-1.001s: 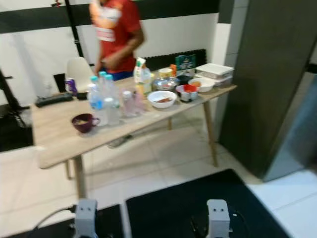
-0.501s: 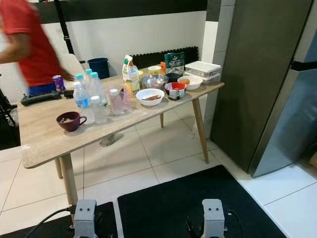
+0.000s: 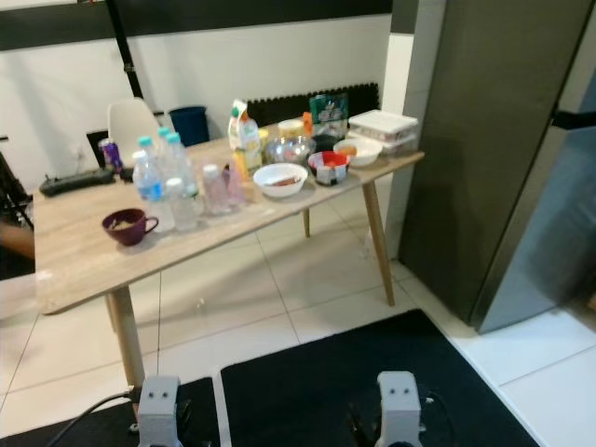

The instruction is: Restocking fridge

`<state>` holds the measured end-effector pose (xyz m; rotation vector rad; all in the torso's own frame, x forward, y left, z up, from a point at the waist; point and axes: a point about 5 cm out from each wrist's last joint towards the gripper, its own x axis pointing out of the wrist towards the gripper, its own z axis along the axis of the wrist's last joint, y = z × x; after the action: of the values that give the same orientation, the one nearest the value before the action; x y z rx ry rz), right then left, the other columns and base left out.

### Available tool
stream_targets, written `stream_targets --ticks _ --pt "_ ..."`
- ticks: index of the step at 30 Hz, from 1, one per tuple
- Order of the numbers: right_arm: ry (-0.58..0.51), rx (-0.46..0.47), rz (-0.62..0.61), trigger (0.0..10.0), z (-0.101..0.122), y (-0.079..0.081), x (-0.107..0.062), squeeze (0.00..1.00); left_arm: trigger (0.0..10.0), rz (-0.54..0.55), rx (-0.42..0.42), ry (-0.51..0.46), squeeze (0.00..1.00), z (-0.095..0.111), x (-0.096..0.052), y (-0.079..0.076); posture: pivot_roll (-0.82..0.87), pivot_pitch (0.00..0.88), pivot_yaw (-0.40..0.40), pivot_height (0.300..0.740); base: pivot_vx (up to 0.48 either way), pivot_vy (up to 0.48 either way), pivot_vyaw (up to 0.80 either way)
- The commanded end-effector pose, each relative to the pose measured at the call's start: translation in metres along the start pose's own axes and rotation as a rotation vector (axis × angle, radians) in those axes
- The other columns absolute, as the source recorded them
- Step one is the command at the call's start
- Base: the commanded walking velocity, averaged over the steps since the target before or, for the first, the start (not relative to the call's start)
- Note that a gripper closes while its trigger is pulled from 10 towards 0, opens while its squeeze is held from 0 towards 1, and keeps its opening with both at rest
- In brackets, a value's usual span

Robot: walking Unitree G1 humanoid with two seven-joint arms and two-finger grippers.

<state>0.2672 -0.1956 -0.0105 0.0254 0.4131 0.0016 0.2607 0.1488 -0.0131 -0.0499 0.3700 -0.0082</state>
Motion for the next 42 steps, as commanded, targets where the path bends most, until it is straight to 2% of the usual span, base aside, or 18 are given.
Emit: stream_targets --ticks 1,7,20,42 --pt "0.018 0.006 0.009 10.0 -0.0057 0.0044 -0.0016 0.0 10.0 0.014 -0.017 0.015 0.0 -0.0048 -0.0027 0.0023 -0.05 0.047 0.056 0.74 0.0 0.0 0.0" --pt "0.015 0.003 0.015 10.0 -0.0047 0.0051 -0.0011 0.0 10.0 0.015 -0.031 0.007 0.0 -0.0046 -0.0036 0.0025 -0.05 0.047 0.054 0.74 0.082 0.0 0.0" --pt "0.014 -0.049 0.067 10.0 -0.0061 0.0128 -0.0019 0.0 10.0 0.005 -0.029 0.004 0.0 -0.004 -0.0039 0.0023 -0.05 0.052 0.056 0.74 0.387 0.0 0.0" --pt "0.017 -0.061 0.068 10.0 -0.0087 0.0126 -0.004 0.0 10.0 0.005 -0.027 0.006 0.0 -0.0055 -0.0063 0.0029 -0.05 0.066 0.057 0.74 0.361 0.0 0.79"
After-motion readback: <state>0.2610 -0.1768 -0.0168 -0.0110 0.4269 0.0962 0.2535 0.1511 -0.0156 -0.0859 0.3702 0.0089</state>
